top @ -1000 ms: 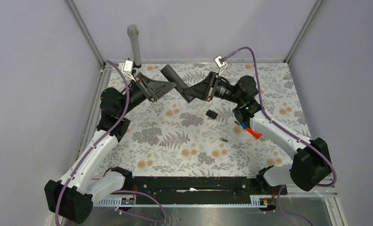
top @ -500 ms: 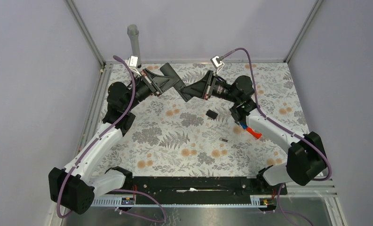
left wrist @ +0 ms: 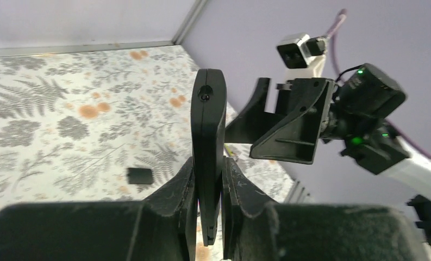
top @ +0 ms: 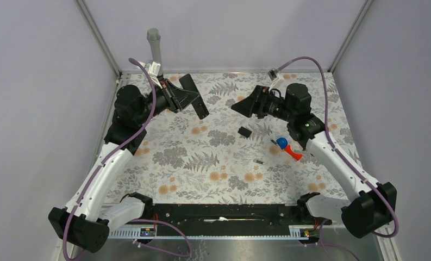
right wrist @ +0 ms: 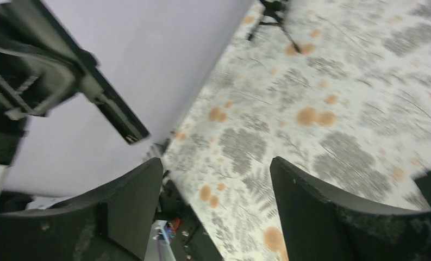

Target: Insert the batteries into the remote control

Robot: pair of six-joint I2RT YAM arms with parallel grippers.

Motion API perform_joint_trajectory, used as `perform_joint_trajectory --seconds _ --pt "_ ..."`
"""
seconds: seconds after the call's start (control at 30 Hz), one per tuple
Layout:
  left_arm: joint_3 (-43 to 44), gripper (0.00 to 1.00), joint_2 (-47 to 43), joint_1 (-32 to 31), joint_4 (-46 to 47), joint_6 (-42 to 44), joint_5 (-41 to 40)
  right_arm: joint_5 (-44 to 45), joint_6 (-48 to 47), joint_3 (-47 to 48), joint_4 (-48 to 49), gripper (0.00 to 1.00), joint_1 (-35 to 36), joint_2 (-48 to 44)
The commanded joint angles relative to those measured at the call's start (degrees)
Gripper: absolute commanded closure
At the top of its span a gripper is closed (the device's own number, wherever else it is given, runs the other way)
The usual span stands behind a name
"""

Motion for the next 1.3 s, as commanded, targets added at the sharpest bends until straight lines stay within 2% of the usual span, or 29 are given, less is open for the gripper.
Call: perform_joint_trajectory --seconds 0.0,0.13,0.23,0.4,0.5,0.63,0.8,0.93,1.0,1.2,1.27 --pt "3.05 1.0 -1.23 1.68 -7.06 9.52 -0.71 11.2 -14.41 -0.89 -25.01 0.25 -0.41 -1.36" --pt "3.33 1.0 -1.06 2.31 -8.98 10.86 -4.67 20.55 -18.04 -2.49 -36.48 0.29 -0.47 3.12" --pt "3.2 1.0 -0.95 3.01 -9.0 10.89 -5.22 22.04 -20.45 -3.91 -40.13 0.3 -0.42 6.96" --pt "2.98 1.0 -1.14 3.99 -9.07 10.73 -4.67 17.38 -29.33 -5.57 -42.62 0.23 0.64 10.08" --pt "2.55 1.0 -1.14 4.44 -8.57 10.34 -4.09 22.61 -33.59 -4.99 -45.07 0.22 3.7 14.04" --pt "2.29 1.0 -1.14 4.95 -7.83 9.67 -3.31 28.6 -34.1 -1.39 -46.76 0.26 7.94 20.02" --pt "2.36 1.0 -1.46 5.59 -7.74 9.49 -2.69 35.73 -35.85 -0.51 -46.6 0.31 9.33 22.79" --pt "2.28 1.0 -1.48 6.14 -7.65 9.29 -2.2 36.35 -38.22 -0.73 -45.66 0.31 9.55 24.16" --pt "2.36 1.0 -1.29 6.38 -7.43 9.08 -1.68 36.39 -38.21 -0.85 -45.02 0.34 9.64 25.46" --pt "3.09 1.0 -0.7 7.11 -6.79 8.63 0.22 34.25 -38.22 0.03 -45.24 0.55 9.61 28.82" --pt "3.24 1.0 -0.68 7.37 -6.71 8.61 0.55 34.27 -39.4 0.45 -45.56 0.59 9.64 29.28"
